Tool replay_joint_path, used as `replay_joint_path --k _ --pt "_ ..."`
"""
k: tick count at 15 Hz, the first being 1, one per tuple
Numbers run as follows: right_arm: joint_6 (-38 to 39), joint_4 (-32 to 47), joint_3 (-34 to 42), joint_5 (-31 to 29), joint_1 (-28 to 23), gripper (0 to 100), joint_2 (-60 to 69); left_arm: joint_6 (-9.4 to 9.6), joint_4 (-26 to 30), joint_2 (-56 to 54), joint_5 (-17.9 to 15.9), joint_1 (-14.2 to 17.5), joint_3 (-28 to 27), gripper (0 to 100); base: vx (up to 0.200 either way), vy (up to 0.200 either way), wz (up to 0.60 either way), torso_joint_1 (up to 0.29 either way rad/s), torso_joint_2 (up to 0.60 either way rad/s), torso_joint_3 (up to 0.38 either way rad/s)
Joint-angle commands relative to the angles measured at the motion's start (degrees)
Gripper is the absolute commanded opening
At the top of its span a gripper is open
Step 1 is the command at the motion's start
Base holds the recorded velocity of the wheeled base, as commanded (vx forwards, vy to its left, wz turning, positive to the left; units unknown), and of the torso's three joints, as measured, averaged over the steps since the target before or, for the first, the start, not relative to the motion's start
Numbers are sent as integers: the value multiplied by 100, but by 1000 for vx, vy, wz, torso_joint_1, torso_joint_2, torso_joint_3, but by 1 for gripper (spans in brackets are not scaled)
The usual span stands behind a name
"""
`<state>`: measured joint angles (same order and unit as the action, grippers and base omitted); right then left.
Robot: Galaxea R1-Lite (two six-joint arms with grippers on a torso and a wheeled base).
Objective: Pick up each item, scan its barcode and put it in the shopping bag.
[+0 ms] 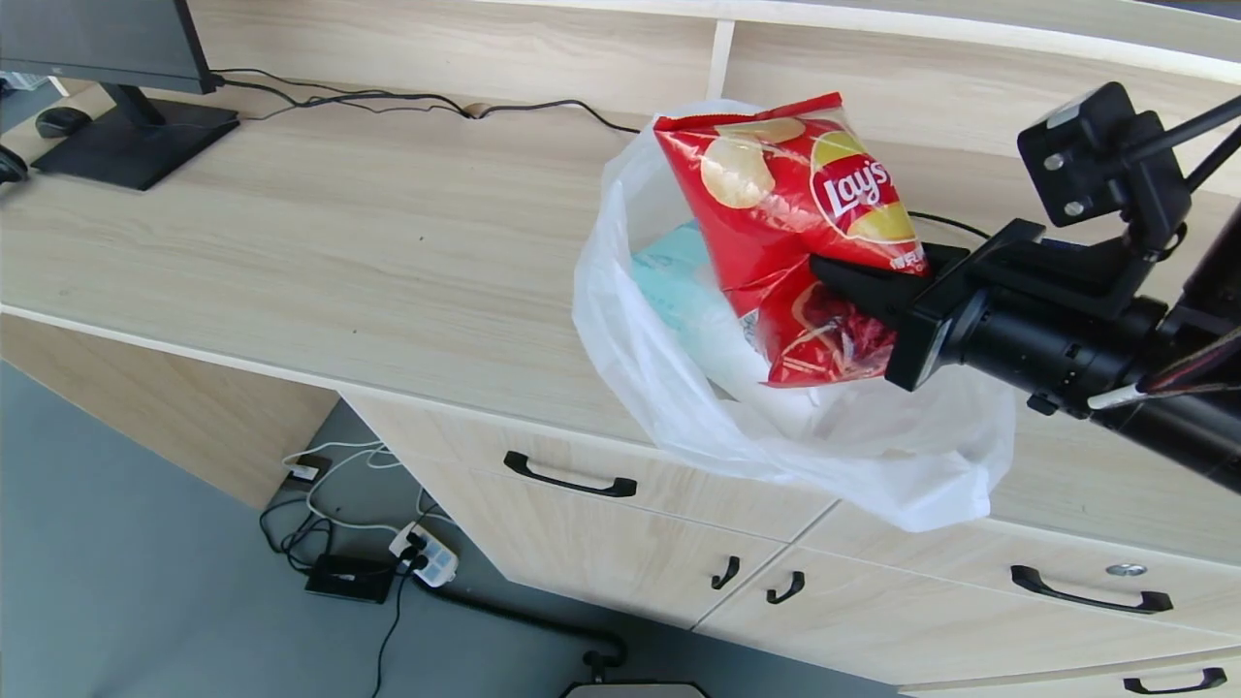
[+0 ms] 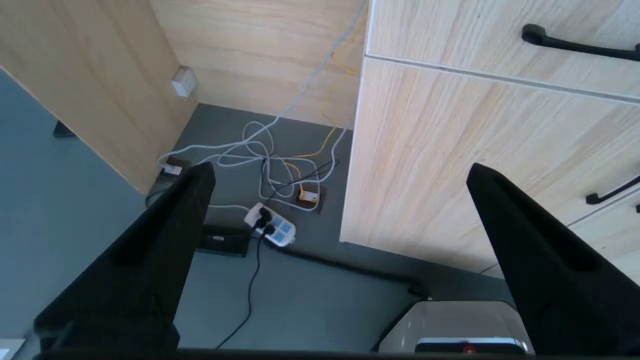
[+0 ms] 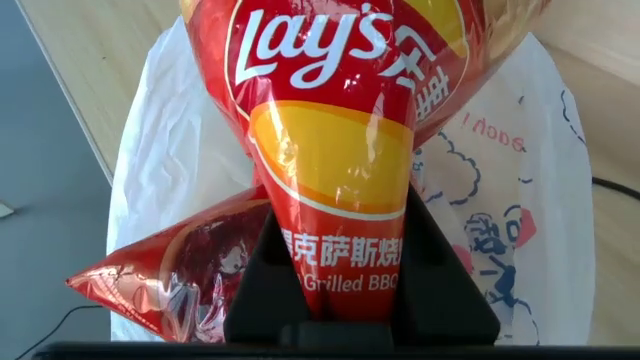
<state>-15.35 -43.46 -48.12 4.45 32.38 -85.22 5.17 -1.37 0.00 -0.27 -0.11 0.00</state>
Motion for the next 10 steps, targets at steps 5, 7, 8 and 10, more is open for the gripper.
replay_joint_path --k 5,7,8,10 --pt "14 -13 -172 12 -21 0 -231 19 -4 9 -8 -7 0 100 0 0 0 0 0 0" --pt "32 -13 -154 21 -39 100 -231 19 -13 9 0 2 0 100 0 0 0 0 0 0" --pt "49 -22 -145 30 -39 100 -258 19 -13 9 0 2 0 100 0 0 0 0 0 0" --pt "93 -57 -207 38 -21 100 -267 19 -13 9 0 2 0 100 0 0 0 0 0 0"
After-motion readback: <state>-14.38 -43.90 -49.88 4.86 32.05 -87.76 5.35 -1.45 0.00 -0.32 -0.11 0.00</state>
